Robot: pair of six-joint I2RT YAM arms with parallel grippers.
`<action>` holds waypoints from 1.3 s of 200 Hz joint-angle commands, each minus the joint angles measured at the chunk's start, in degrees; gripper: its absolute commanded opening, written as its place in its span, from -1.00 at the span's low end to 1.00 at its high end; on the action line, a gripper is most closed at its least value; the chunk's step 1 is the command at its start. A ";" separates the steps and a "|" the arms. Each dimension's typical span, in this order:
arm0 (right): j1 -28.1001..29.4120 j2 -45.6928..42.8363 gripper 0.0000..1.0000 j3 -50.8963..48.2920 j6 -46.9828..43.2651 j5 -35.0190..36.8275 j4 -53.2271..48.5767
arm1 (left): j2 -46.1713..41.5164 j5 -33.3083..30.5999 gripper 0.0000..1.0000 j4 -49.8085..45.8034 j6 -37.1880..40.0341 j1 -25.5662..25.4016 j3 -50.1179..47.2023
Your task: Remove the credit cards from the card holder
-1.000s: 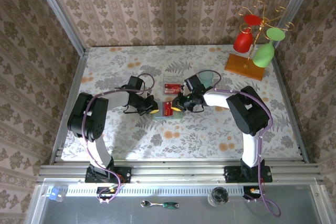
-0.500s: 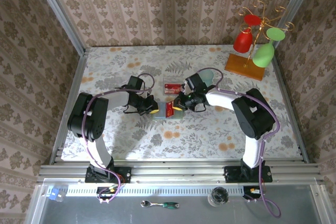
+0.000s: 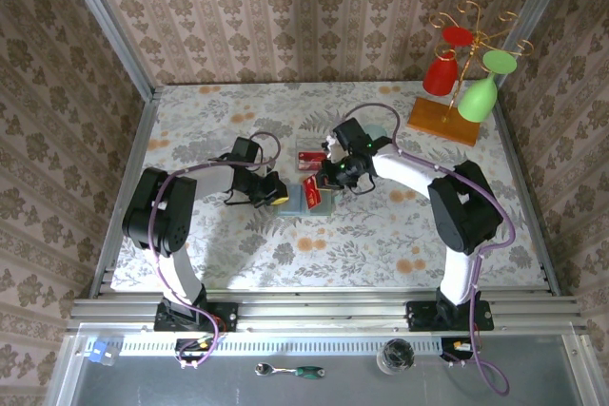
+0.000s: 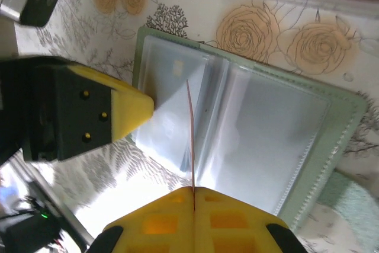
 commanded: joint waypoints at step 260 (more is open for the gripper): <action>1.22 23.71 -1.00 53.76 -70.14 20.98 -41.02 | -4.69 -3.10 -0.74 -1.38 -3.58 4.48 3.91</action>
